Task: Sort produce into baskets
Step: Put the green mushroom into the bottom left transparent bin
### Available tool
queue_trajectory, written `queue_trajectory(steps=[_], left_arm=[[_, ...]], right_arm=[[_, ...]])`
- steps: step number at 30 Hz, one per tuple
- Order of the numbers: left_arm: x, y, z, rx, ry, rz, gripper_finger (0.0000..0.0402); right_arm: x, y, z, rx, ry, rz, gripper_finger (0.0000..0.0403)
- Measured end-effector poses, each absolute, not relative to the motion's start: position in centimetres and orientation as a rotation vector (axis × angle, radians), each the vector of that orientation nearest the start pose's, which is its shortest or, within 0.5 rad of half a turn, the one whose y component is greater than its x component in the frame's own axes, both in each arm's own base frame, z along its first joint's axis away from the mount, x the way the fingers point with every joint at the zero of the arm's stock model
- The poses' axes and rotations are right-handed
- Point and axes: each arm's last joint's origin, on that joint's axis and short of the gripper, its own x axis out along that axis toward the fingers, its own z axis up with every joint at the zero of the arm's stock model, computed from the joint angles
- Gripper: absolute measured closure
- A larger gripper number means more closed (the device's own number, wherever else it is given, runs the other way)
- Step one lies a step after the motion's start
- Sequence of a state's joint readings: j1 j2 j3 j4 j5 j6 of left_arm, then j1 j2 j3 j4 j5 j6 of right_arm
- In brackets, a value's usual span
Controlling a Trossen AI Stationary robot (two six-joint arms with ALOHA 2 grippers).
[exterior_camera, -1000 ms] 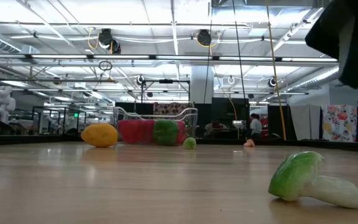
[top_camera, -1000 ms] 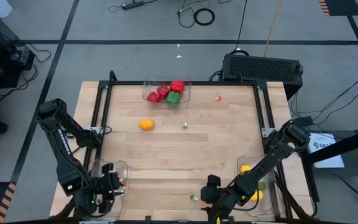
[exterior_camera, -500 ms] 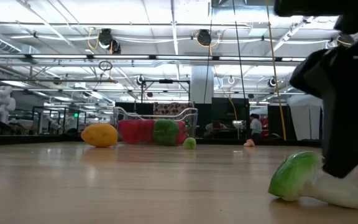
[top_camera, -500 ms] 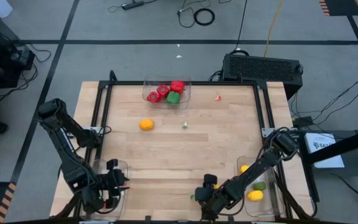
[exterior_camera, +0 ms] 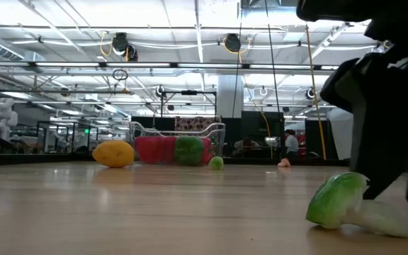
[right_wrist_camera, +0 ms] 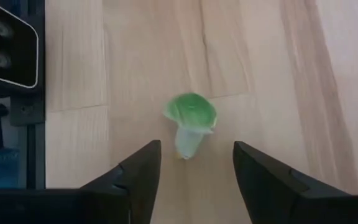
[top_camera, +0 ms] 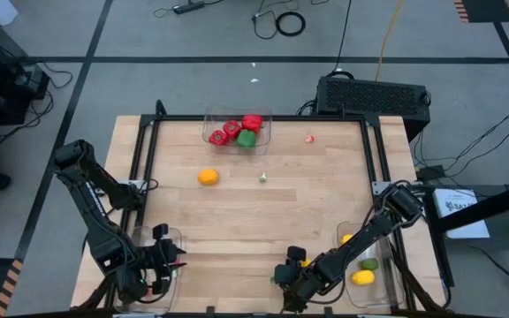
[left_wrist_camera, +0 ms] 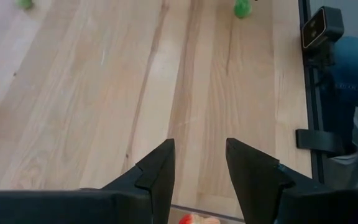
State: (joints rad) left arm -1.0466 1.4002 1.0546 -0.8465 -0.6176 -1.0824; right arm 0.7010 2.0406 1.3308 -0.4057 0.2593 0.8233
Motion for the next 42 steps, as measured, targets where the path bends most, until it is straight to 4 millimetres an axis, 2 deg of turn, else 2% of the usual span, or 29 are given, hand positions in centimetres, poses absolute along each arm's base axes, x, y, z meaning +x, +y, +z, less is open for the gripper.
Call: queue_trajectory(steps=[7,15,27,42], left_arm=[[14.5,-21.7,25.2,-0.128,0.855,0.091,0.0252],[14.5,-21.7,25.2,-0.127,0.855,0.092,0.0252],[14.5,-21.6,25.2,-0.124,0.845,0.098,0.0252],[14.5,-21.6,25.3,-0.120,0.831,0.105,0.0252]], right_arm=[[31.8,26.0,12.8,0.200,1.057,-0.020,0.0218],[31.9,26.0,12.6,0.180,1.045,-0.029,0.0222],[31.9,25.9,12.6,0.157,1.043,-0.024,0.0304],[32.1,26.1,12.9,0.122,1.043,0.008,0.0336]])
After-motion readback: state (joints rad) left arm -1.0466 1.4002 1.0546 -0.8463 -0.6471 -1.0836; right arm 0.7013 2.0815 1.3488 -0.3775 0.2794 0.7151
